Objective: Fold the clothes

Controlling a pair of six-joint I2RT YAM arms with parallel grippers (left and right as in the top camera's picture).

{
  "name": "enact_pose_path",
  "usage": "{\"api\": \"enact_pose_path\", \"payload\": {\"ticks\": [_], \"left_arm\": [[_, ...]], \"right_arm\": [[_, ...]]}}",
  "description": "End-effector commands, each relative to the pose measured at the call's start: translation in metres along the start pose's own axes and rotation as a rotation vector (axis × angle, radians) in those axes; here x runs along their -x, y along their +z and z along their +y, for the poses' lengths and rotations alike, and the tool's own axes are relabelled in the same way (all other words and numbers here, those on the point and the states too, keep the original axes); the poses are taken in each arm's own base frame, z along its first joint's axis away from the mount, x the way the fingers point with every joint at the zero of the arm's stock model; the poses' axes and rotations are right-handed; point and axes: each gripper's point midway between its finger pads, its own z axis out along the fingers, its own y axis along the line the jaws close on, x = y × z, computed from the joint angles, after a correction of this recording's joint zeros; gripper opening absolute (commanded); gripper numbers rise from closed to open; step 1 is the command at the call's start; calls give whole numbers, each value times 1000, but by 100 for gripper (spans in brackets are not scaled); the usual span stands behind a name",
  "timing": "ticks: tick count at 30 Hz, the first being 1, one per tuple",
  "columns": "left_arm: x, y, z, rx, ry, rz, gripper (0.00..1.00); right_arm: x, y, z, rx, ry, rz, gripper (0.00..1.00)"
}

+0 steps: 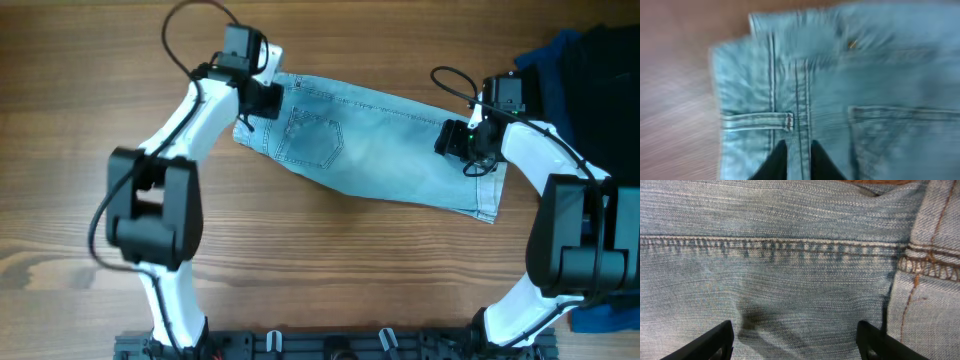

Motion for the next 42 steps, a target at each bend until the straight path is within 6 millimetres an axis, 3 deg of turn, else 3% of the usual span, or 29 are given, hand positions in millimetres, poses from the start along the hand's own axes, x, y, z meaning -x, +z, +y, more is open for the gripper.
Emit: {"api": "enact_pose_path", "payload": {"ticks": [1,3,5,11,15,20,22,27,30,32,35,40,42], "left_arm": [[-25,36,-2,-18,-50,97,9],[-43,42,3,9,-86,162,4],[-61,38,22,141,-209,227,4],[-110,20,27,227,-336,421,4],[-127,10,27,268,-441,487,4],[-155,-5,24,289,-444,615,4],[-171,-6,22,296,-440,662,12],[-205,-7,21,309,-435,750,13],[-204,-4,21,307,-437,734,15],[-202,-2,21,305,-437,723,4],[-191,-9,21,300,-438,690,4],[-115,-50,21,260,-439,437,8],[-76,-67,22,238,-443,292,23]], "right_arm": [[-23,21,8,64,10,93,79],[-23,20,9,63,10,98,79],[-21,13,10,58,-13,120,78],[-15,-11,-8,-71,-4,110,80],[-20,-14,-11,-86,-4,126,86],[-27,-15,-12,-92,-5,154,87],[-32,-16,-14,-99,-10,178,88],[-51,-20,-25,-156,-7,250,90],[-47,-18,-25,-153,-7,230,91],[-43,-17,-24,-149,-9,212,91],[-41,-16,-23,-146,-11,203,91],[-10,-37,-11,-120,-59,137,93],[8,-57,-3,-106,-71,105,95]]}}
